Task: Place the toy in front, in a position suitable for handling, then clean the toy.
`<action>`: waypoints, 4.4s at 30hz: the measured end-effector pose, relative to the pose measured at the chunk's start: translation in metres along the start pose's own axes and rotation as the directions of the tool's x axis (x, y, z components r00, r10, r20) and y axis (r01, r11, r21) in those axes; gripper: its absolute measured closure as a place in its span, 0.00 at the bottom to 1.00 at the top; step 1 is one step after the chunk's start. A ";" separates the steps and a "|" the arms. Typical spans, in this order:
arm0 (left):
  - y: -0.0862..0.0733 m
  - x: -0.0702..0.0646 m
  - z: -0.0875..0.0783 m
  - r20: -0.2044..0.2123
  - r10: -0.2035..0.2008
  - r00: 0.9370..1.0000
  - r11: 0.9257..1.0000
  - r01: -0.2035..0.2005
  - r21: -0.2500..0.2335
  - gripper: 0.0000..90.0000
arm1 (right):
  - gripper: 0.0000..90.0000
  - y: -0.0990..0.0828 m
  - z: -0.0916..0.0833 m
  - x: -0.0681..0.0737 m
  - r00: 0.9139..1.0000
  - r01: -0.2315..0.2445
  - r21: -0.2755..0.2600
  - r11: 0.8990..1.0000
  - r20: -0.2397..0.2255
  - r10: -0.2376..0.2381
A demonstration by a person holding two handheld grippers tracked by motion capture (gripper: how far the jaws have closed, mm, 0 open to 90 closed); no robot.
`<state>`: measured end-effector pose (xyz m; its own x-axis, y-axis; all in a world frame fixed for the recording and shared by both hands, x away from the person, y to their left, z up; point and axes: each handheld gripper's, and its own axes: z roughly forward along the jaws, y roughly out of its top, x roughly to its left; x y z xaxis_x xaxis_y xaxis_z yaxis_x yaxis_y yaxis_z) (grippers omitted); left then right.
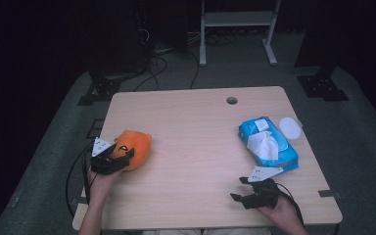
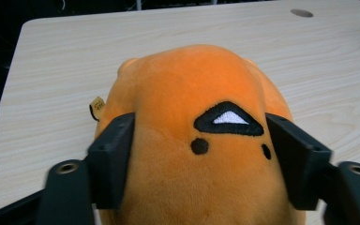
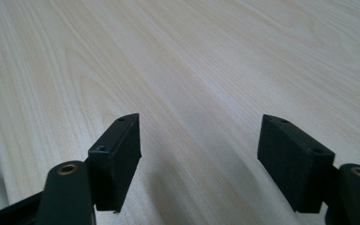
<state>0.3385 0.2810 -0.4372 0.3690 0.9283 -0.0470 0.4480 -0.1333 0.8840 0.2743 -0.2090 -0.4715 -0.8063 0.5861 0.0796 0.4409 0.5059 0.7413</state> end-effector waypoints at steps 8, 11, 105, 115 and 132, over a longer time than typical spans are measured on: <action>0.002 0.000 -0.005 0.012 -0.011 1.000 0.999 0.011 -0.030 0.52 | 0.33 0.000 0.001 0.000 1.000 0.000 -0.001 1.000 -0.002 0.000; 0.003 0.000 -0.007 0.043 -0.044 0.998 0.997 0.047 -0.056 0.54 | 0.32 0.001 0.000 0.000 1.000 -0.002 -0.006 1.000 0.000 0.002; -0.007 -0.170 0.028 0.519 0.269 0.811 0.962 -0.248 -0.112 0.39 | 0.49 0.027 -0.035 -0.116 0.904 -0.134 -0.178 0.975 0.380 0.194; -0.009 -0.170 0.027 0.522 0.276 0.807 0.960 -0.255 -0.114 0.36 | 0.76 0.026 -0.038 -0.118 0.905 -0.156 -0.188 0.970 0.366 0.217; -0.009 -0.169 0.027 0.520 0.274 0.809 0.961 -0.254 -0.112 0.33 | 0.98 0.025 -0.048 -0.121 0.905 -0.193 -0.216 0.957 0.337 0.259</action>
<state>0.2940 0.1159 -0.4497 0.8447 0.5339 -0.0374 0.2456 -0.3247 0.9134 0.3637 -0.2975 -0.4308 -0.4832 0.8746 0.0397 0.4930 0.2344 0.8379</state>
